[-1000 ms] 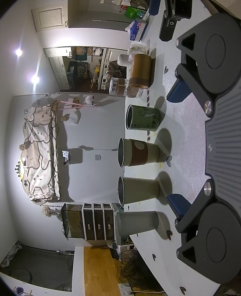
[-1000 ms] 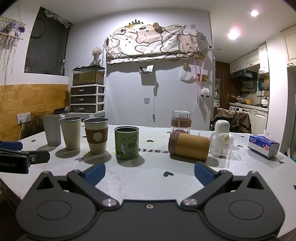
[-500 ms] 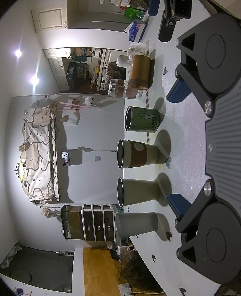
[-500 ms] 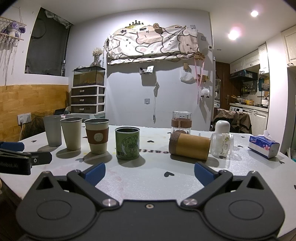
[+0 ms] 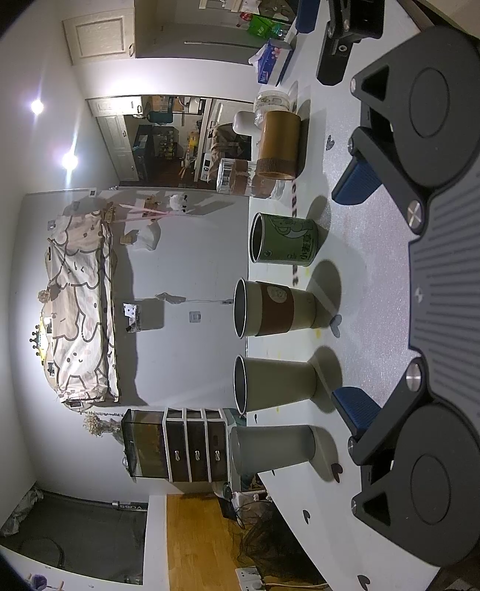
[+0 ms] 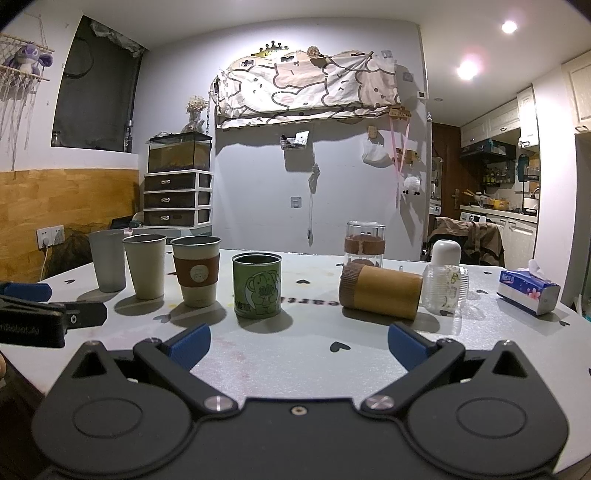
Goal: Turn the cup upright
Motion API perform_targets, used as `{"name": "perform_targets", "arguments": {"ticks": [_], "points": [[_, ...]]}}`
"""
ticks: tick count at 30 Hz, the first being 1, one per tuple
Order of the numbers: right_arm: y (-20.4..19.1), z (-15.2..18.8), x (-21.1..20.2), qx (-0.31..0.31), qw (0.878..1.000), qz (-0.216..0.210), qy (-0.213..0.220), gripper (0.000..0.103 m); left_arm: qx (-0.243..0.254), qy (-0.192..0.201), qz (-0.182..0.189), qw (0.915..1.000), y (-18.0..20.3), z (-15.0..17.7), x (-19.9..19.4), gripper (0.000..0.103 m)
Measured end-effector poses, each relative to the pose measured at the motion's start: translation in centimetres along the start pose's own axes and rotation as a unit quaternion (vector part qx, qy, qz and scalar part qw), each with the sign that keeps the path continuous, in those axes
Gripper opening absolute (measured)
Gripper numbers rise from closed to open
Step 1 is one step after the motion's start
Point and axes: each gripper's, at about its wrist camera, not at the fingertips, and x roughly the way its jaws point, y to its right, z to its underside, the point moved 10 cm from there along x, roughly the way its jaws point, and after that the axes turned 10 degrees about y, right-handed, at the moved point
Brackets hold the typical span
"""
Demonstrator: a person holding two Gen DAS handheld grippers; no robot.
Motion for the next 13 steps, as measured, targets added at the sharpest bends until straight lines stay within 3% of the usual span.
{"name": "perform_targets", "arguments": {"ticks": [13], "points": [[0.01,0.02,0.0,0.0,1.0,0.0,0.0,0.103,-0.002,-0.001,-0.001,1.0,0.47,0.17,0.05,0.103]]}}
